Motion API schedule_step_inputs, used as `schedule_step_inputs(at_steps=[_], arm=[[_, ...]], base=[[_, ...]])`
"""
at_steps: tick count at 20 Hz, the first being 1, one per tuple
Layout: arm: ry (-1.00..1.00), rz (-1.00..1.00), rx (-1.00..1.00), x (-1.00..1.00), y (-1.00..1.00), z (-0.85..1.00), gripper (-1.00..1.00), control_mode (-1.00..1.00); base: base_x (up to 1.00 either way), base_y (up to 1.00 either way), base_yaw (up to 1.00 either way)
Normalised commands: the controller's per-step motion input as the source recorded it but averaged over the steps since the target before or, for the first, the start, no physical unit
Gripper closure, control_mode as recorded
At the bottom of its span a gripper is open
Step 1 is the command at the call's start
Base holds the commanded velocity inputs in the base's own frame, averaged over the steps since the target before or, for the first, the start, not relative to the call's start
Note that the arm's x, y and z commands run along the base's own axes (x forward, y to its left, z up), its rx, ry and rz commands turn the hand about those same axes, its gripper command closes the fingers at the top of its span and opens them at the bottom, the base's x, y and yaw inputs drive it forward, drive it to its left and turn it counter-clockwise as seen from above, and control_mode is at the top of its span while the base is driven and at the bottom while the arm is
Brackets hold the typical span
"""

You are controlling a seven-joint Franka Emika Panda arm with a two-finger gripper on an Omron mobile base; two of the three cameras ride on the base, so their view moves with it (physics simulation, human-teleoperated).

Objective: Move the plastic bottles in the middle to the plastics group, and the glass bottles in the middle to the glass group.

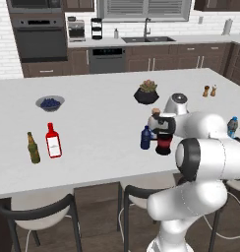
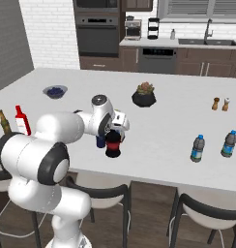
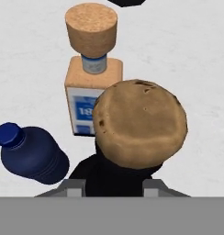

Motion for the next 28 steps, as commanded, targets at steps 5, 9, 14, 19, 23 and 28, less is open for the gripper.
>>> schedule_step_inputs(at_steps=[5, 9, 14, 19, 23, 28], arm=[[-0.03, 0.02, 0.00, -0.84, 0.08, 0.08, 1.00, -1.00], [-0.03, 0.04, 0.00, -0.91, 0.44, 0.08, 1.00, -1.00], [-0.06, 0.06, 0.00, -0.53, 0.67, 0.26, 1.00, -1.00], [-0.18, 0.08, 0.00, 0.00, 0.78, 0.64, 1.00, -1.00], [-0.12, 0.08, 0.00, 0.00, 0.89, 0.61, 1.00, -1.00], [0.00, 0.15, 0.00, 0.01, 0.87, 0.33, 1.00, -1.00]], base=[[0.00, 0.00, 0.00], [0.00, 0.00, 0.00], [0.00, 0.00, 0.00], [0.00, 0.00, 0.00], [0.00, 0.00, 0.00], [0.00, 0.00, 0.00]])
